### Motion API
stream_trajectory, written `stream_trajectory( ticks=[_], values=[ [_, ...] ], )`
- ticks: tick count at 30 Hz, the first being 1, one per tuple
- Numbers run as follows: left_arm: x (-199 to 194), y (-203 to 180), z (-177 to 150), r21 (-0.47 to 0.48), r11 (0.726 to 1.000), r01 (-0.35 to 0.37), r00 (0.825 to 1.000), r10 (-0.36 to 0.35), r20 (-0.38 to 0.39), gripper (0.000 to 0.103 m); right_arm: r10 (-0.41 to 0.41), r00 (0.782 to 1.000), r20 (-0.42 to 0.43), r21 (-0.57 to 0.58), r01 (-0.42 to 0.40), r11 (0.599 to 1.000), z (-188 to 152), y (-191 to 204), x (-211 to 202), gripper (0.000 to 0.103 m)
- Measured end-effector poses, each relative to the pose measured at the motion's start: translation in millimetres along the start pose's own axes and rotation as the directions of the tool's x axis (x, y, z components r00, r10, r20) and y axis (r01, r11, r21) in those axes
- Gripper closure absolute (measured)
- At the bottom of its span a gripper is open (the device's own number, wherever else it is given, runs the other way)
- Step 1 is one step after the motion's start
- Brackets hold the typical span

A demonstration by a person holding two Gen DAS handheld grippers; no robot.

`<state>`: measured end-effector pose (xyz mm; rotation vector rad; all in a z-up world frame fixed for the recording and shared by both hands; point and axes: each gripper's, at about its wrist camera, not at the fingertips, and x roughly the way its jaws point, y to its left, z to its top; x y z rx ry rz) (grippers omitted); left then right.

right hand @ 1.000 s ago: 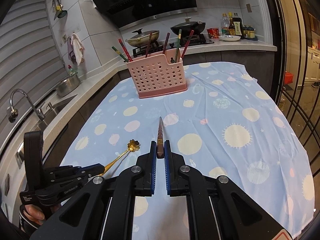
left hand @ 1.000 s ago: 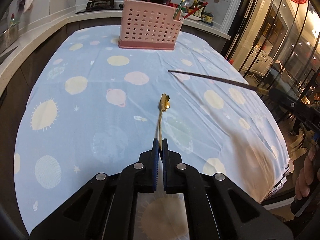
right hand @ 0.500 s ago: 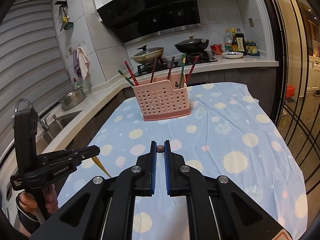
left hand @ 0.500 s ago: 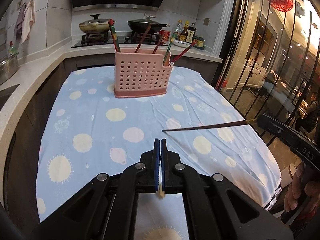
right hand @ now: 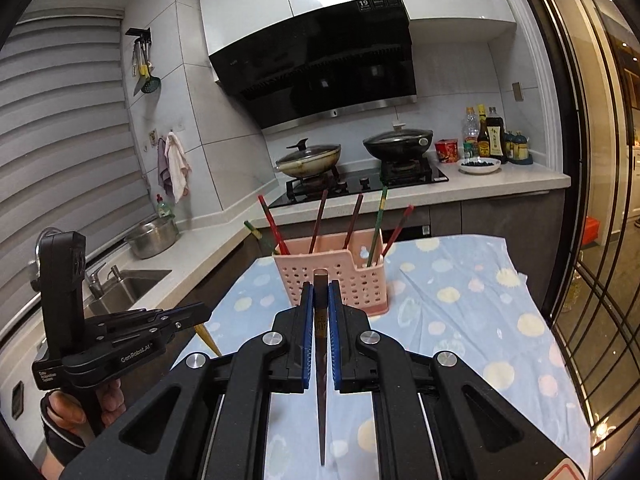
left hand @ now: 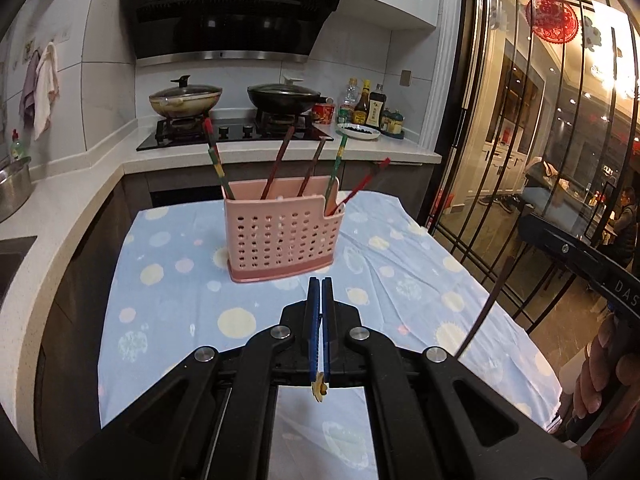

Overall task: Organize utensils
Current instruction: 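Carry the spoon and chopstick above the pink holder with both tools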

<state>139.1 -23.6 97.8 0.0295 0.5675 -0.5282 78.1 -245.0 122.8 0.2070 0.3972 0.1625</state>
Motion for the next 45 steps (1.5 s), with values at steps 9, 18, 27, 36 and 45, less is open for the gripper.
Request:
stream_trajectory(
  ticks=[9,18,27,36,45],
  values=[
    [13.4,9.3,81.7,0.044,0.998,-0.035,0.994,0.030,0.103,0.103,0.018,0.996,0.084,-0.014,-0.017,1.000,78.8,-1.9,41.6,0.096],
    [27.0,25.9,85.7,0.031,0.998,-0.049,0.995,0.046,0.090,0.102,0.014,0.995,0.096,-0.019,-0.012,1.000,87.3,2.5,61.4,0.096],
    [75.0,52.0,-8.2,-0.040,0.996,-0.077,0.987,0.070,-0.145,0.083,-0.003,1.000,0.022,0.047,0.002,0.999,37.3,-8.3,57.2,0.096],
    [132.4,76.1,-74.1,-0.146,0.978,-0.147,0.943,0.093,-0.320,0.065,0.010,0.999,-0.044,0.090,-0.006,0.996,4.5,-11.7,64.5,0.096],
    [155.0,79.7,-99.3,-0.161,0.974,-0.159,0.927,0.092,-0.363,0.072,0.015,0.998,-0.066,0.095,-0.009,0.995,-2.7,-10.3,72.0,0.096]
  ],
)
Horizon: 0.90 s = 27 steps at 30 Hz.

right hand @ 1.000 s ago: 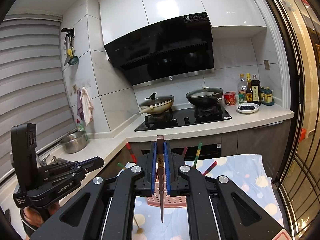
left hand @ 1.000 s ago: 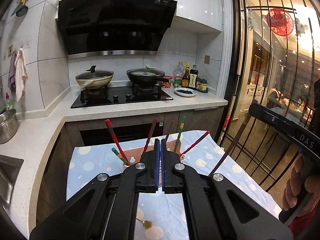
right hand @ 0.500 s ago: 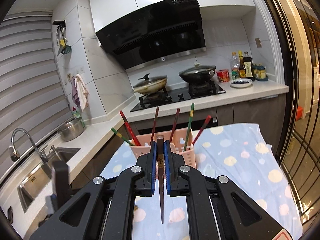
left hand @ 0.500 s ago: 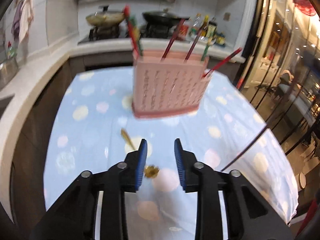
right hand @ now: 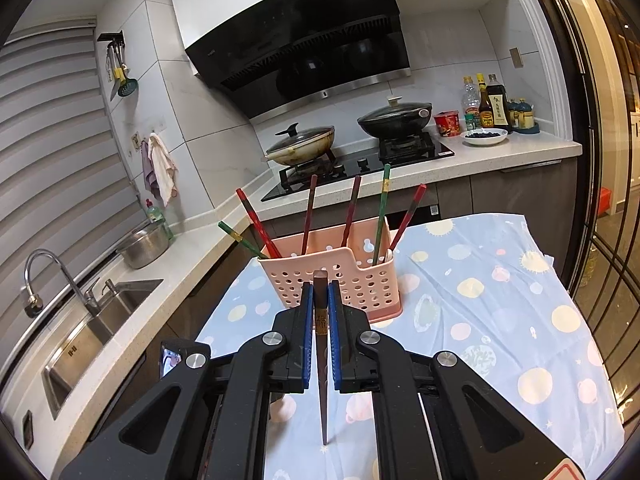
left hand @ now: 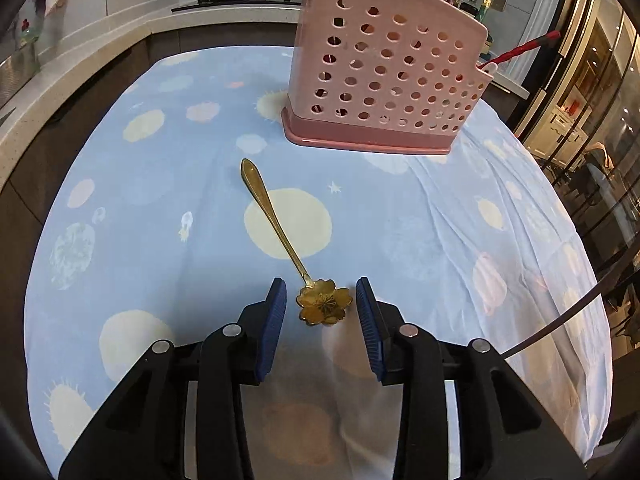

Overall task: Organize utensils
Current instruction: 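Carry the spoon and chopstick above the pink holder with both tools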

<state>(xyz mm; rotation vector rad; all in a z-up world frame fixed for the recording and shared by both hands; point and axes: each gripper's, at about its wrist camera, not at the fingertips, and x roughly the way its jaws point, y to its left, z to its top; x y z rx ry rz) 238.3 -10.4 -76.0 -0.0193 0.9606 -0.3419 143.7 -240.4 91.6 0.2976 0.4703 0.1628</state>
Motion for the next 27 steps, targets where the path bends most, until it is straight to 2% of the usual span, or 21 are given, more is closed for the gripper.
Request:
stream_trajectory(
  ticks=[1,9,16,21,27],
  values=[
    [-1.4,0.8,-0.3,-0.006,1.000,0.012,1.000,-0.012,-0.001,0.075,-0.001,1.000,0.000,0.000,0.001,1.000,-0.5,0.1,0.3,0.096],
    [-13.6,5.4,-9.1,-0.020,0.999,0.047,0.999,-0.047,0.005,0.076,-0.001,1.000,-0.003,0.007,0.001,1.000,-2.3,0.6,-0.8,0.096],
    [-37.9,3.8,-18.8,-0.003,0.999,0.045,0.999,-0.045,0.027,0.076,0.002,1.000,-0.002,0.007,-0.002,1.000,-6.9,1.6,-3.9,0.096],
    [-66.8,3.9,-23.0,-0.004,0.998,0.059,0.996,-0.058,0.071,0.076,0.011,1.000,-0.001,0.008,-0.011,1.000,-14.3,3.1,-10.6,0.096],
    [-97.8,0.5,-13.6,0.009,0.997,0.071,0.988,-0.071,0.140,0.076,0.023,1.000,-0.003,0.010,-0.023,1.000,-18.7,6.1,-20.5,0.096]
  ],
)
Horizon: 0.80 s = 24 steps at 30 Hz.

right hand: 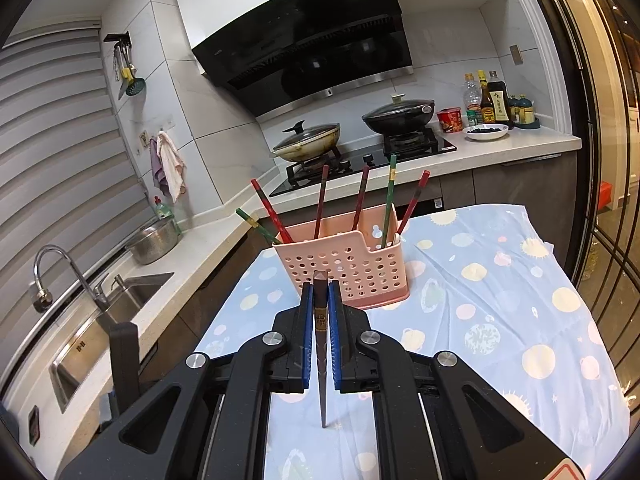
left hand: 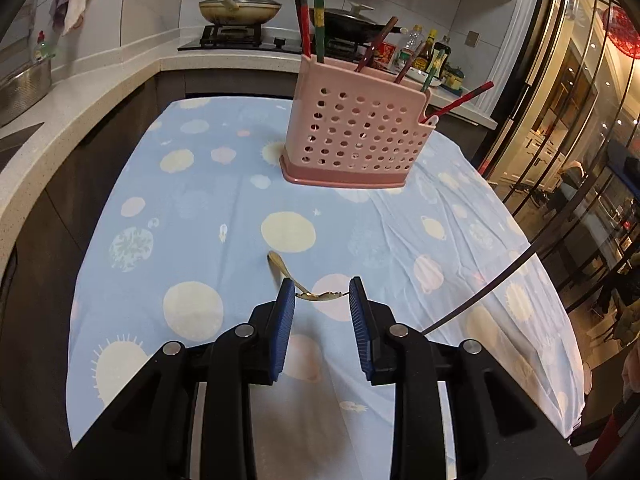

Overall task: Organize utensils
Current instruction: 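Carry the spoon and chopstick above the pink holder with both tools, then lower the spoon and chopstick into the pink holder and open both tools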

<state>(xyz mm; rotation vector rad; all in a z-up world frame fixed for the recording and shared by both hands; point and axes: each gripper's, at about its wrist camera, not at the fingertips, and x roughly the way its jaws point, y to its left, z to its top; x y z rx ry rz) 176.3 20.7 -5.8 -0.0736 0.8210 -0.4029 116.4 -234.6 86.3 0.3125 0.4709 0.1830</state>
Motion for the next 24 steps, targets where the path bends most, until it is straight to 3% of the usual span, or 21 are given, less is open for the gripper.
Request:
stream_trajectory(
  ticks=[17,24],
  values=[
    [-27.1,-24.2,37.2,0.076,0.996,0.034,0.994,-0.042,0.105,0.077,0.014,1.000,0.028,-0.032,-0.014,0.999,13.3,9.0,-7.5,0.096],
    [-38.9,-39.7,64.3,0.120,0.991,0.054,0.986,-0.072,0.149,0.077,0.024,0.997,0.080,-0.080,-0.017,0.997,46.6,17.9,-2.4,0.096]
  ],
)
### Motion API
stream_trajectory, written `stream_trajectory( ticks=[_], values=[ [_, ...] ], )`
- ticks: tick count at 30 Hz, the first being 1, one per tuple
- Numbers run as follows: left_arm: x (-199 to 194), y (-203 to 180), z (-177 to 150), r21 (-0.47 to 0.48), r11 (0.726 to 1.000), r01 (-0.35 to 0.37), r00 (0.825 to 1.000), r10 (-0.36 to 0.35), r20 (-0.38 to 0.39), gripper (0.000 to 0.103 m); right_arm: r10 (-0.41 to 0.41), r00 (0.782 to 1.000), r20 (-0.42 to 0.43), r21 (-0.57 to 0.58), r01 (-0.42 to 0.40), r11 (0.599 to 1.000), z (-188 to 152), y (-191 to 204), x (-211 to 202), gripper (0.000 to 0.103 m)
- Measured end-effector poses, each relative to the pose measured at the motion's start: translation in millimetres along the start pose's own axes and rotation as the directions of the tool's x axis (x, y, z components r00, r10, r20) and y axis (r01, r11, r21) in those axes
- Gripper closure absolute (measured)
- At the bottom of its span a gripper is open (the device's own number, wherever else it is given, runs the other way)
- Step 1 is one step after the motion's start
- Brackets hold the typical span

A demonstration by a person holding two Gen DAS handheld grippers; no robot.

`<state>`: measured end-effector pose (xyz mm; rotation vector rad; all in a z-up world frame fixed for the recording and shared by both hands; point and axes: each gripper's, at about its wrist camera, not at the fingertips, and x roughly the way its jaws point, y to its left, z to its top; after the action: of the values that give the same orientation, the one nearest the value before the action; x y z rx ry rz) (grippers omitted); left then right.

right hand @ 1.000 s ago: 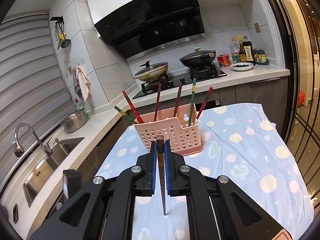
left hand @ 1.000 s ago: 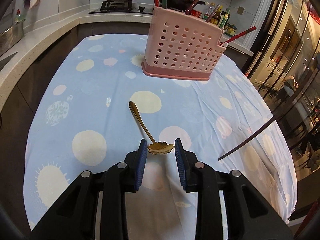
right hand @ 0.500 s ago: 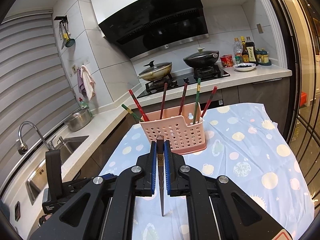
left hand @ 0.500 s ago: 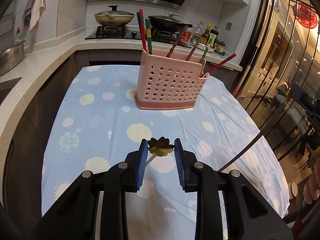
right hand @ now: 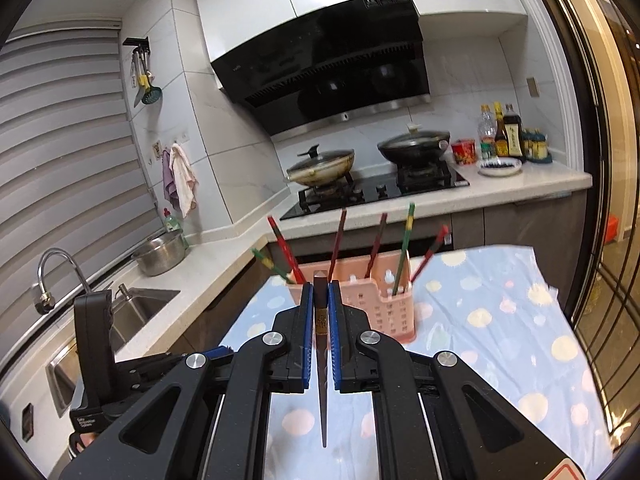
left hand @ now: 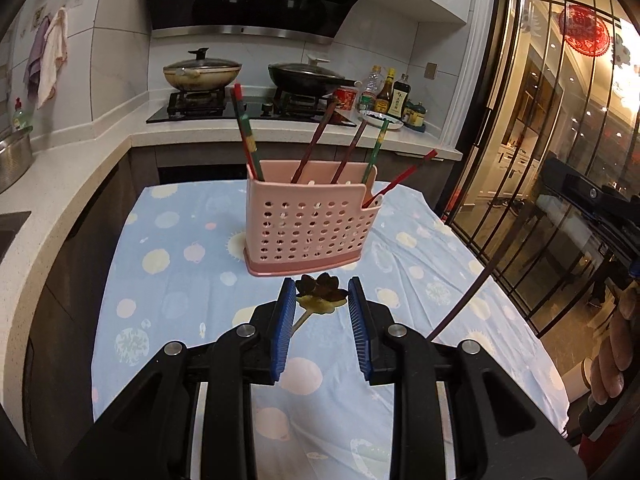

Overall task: Organize utensils
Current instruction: 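Lower the spoon and chopstick into the pink holder and open both tools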

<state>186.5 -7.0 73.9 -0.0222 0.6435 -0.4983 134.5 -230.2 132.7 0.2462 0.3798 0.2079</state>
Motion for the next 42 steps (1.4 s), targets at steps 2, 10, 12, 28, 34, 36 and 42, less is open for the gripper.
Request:
stream_trajectory(
  ticks=[2,10,12,28,34,36,42],
  values=[
    [-0.4,-3.4,15.0,0.016,1.000,0.004,1.000,-0.004,0.018,0.077,0.000,1.000,0.020,-0.018,0.000,1.000,15.8,2.9,6.3,0.096],
    [4.9,-9.7,86.8,0.066,0.998,0.009,0.995,-0.016,0.101,0.077,0.005,0.996,0.091,-0.039,-0.002,0.999,88.0,7.4,41.8,0.096],
    [10.6,-9.1,104.3,0.073,0.997,-0.002,0.993,-0.006,0.116,0.077,-0.002,0.994,0.113,-0.040,0.007,0.999,105.4,7.8,50.3,0.096],
    [83.5,8.7,135.4,0.047,0.999,-0.005,0.999,0.003,0.054,0.077,-0.062,0.996,0.066,-0.032,0.064,0.997,128.7,-9.0,145.0,0.096],
    [94.4,9.0,125.1,0.056,0.997,-0.046,0.998,0.044,0.036,0.069,-0.113,0.993,0.022,-0.037,0.114,0.993,103.7,-14.9,165.0,0.080],
    [93.2,8.3,121.2,0.060,0.995,-0.074,0.996,0.071,0.053,0.045,-0.118,0.993,0.030,-0.026,0.119,0.993,99.9,-17.0,162.5,0.062],
    [78.8,10.3,110.1,0.054,0.993,-0.108,0.992,0.104,0.075,0.043,-0.113,0.993,0.027,-0.014,0.113,0.993,82.5,-19.1,141.1,0.053]
  ],
)
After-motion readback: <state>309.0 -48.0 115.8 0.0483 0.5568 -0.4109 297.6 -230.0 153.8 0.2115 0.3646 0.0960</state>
